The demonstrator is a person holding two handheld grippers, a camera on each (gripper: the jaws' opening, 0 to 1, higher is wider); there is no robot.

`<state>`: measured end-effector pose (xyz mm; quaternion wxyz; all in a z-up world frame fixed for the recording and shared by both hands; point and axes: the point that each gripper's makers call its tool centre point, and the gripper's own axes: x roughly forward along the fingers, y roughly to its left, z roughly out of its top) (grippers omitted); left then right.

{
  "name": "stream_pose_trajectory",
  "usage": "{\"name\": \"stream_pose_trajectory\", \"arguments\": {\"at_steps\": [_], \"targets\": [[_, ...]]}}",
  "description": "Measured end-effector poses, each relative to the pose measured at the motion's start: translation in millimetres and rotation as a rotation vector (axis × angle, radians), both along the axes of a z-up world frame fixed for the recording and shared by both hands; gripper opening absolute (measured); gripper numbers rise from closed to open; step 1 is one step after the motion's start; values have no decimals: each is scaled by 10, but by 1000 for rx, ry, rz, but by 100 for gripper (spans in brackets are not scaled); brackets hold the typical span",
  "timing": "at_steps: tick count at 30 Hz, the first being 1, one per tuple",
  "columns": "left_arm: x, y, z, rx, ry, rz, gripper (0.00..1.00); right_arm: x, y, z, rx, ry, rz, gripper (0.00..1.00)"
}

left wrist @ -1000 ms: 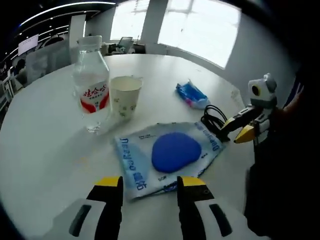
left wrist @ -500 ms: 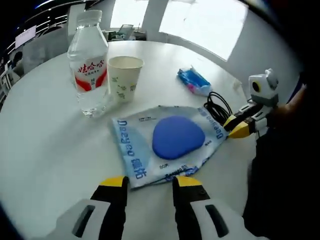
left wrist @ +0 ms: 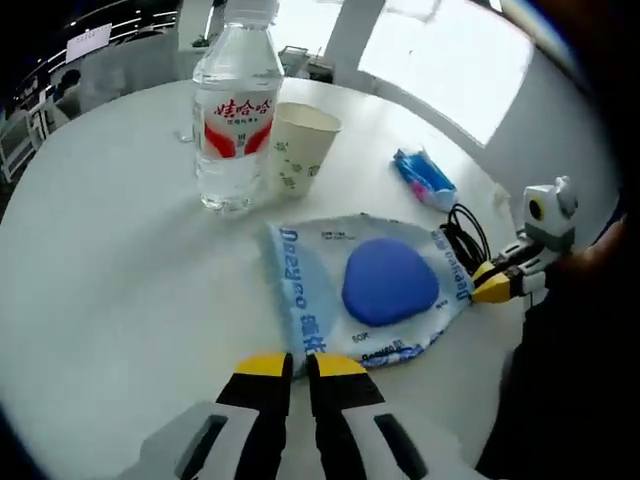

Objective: Arrange the tabletop items into an orderly group along one side of the table until the central work area is clear of visible clutter.

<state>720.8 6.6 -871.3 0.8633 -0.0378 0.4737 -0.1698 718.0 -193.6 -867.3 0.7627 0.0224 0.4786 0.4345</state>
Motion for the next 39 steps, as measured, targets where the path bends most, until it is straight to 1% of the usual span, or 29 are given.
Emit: {"name": "stream_pose_trajectory", "arguments": {"at_steps": [5, 8, 12, 14, 16, 18, 21, 23, 26, 27, 28, 29, 31, 35, 36, 37, 38, 39], "targets": [[-17, -54, 18, 23, -19, -24, 5, -14, 6, 6, 8, 21, -10, 2], [14, 10, -40, 24, -19, -9, 4, -8, -3, 2, 11, 23, -13, 1], [14, -26, -29, 64, -37, -11, 2, -6, -9, 5, 16, 32, -18, 1], [25, -23, -21, 115, -77, -63, 1, -15, -12, 9, 22, 45, -28, 1], [22, -27, -16, 99, -66, -37, 0, -15, -15, 12, 25, 49, -30, 0], [12, -38, 25, 102, -77, -45, 0, -34, -22, 16, 26, 53, -28, 0], [-19, -31, 36, 119, -91, -62, 0, -59, -11, 30, 24, 57, -26, 0], [-38, -59, 50, 119, -91, -55, 0, -74, -7, 45, 24, 53, -22, 0], [-72, -45, 75, 109, -97, -37, 0, -73, -24, 72, 23, 37, -14, 0], [-77, -73, 112, 109, -103, -31, 0, -79, -35, 102, 29, 35, -16, 0], [-97, -47, 84, 111, -107, -28, 0, -83, -35, 118, 35, 35, -19, 0], [-107, -40, 95, 110, -109, -23, 0, -80, -28, 127, 39, 36, -20, 0], [-123, -46, 193, 111, -116, -9, 0, -80, -20, 179, 49, 22, -16, 0], [-145, -4, 247, 103, -136, 24, 0, -67, -45, 283, 46, -6, -13, 0], [-133, -20, 303, 106, -148, 25, 0, -55, -55, 311, 46, -11, -14, 0], [-133, -26, 323, 109, -152, 27, 0, -45, -62, 336, 49, -15, -15, 0], [-142, -90, 376, 113, -151, 30, 0, -29, -79, 372, 51, -21, -22, 0], [-145, -106, 398, 118, -154, 29, 0, -20, -94, 403, 54, -24, -28, 0]]}}
